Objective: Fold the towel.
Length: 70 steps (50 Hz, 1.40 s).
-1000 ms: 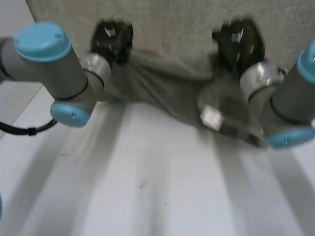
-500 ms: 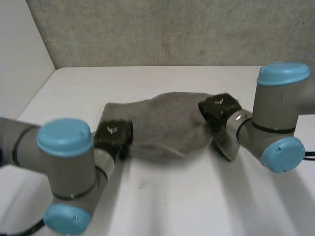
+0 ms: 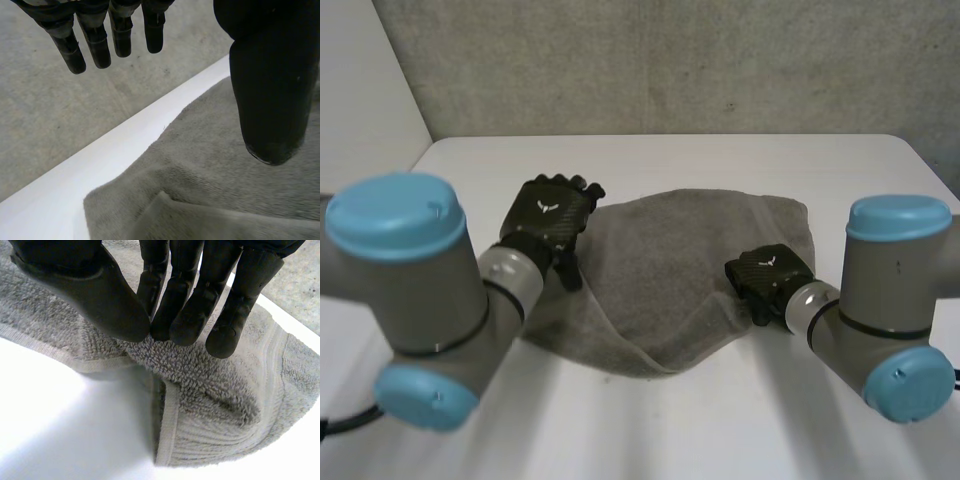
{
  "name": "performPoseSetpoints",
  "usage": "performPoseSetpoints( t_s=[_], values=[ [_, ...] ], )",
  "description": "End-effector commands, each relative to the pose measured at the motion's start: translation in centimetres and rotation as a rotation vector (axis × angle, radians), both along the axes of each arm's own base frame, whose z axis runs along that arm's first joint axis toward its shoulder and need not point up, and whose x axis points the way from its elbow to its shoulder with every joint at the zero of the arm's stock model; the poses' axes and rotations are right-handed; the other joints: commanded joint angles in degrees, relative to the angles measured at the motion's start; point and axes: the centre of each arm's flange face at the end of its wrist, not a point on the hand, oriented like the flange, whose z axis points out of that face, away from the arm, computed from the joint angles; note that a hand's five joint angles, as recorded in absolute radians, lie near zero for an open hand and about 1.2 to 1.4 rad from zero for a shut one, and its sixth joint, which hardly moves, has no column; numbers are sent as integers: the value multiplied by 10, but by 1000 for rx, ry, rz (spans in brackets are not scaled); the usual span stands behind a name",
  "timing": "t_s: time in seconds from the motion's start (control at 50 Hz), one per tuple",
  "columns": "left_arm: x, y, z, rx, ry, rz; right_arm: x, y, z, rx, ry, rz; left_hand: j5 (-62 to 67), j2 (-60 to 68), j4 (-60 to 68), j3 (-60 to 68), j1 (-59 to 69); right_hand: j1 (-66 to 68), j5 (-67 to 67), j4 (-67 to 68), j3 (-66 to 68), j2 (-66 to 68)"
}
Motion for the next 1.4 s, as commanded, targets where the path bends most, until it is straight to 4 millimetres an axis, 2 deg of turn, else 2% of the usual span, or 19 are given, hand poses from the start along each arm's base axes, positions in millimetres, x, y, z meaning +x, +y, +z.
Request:
performPoseSetpoints(
  t_s=[0.02, 0.06, 0.08, 0.12, 0.18, 0.22, 0.44, 0.5, 0.54, 0.64, 0.82, 1.2, 1.4],
  values=[
    [-9, -35, -18, 58, -103, -94, -3, 7, -7, -6, 5, 16, 26, 26, 25, 25, 24, 39, 27, 33, 32, 35],
    [-11, -54, -33, 93, -176, -101, -4, 8, -8, -4, 9, 17, 33, 33, 32, 32, 31, 39, 27, 33, 32, 35],
    [-11, -54, -34, 93, -176, -101, -4, 8, -8, -4, 9, 17, 33, 33, 32, 32, 31, 39, 27, 33, 32, 35],
    [-9, -72, -45, 117, -243, -101, -4, 9, -8, -1, 11, 17, 89, 90, 88, 89, 88, 39, 27, 33, 32, 35],
    [-7, -80, -50, 127, -273, -102, -4, 9, -9, 1, 11, 17, 100, 100, 99, 99, 98, 39, 27, 33, 32, 35],
    [-5, -90, -60, 138, -333, -111, -4, 9, -10, 3, 13, 17, 100, 100, 99, 99, 98, 39, 27, 33, 32, 35],
    [-3, -96, -89, 123, -491, -165, -4, 8, -14, 7, 16, 18, 132, 132, 131, 131, 130, 39, 27, 33, 32, 35],
    [-2, -96, -90, 124, -497, -168, -4, 8, -14, 4, 14, 18, 160, 161, 159, 160, 159, 39, 27, 33, 32, 35],
    [-2, -95, -91, 129, -496, -167, -4, 8, -14, 3, 14, 18, 252, 253, 251, 252, 251, 39, 27, 33, 32, 35],
    [-1, -94, -91, 132, -497, -165, -3, 7, -16, 5, 16, 18, 357, 357, 356, 356, 355, 39, 27, 33, 32, 35],
    [1, -88, -78, 117, -487, -161, -4, 7, -20, -3, 46, 32, 354, 354, 353, 353, 352, 39, 27, 33, 32, 35],
    [6, -76, -71, 102, -484, -159, -4, 7, -24, 6, 55, 34, 349, 349, 348, 348, 347, 39, 27, 33, 32, 35],
    [8, -73, -76, 101, -487, -156, -4, 7, -27, 13, 59, 35, 438, 438, 437, 437, 436, 39, 27, 33, 32, 35]
  ],
)
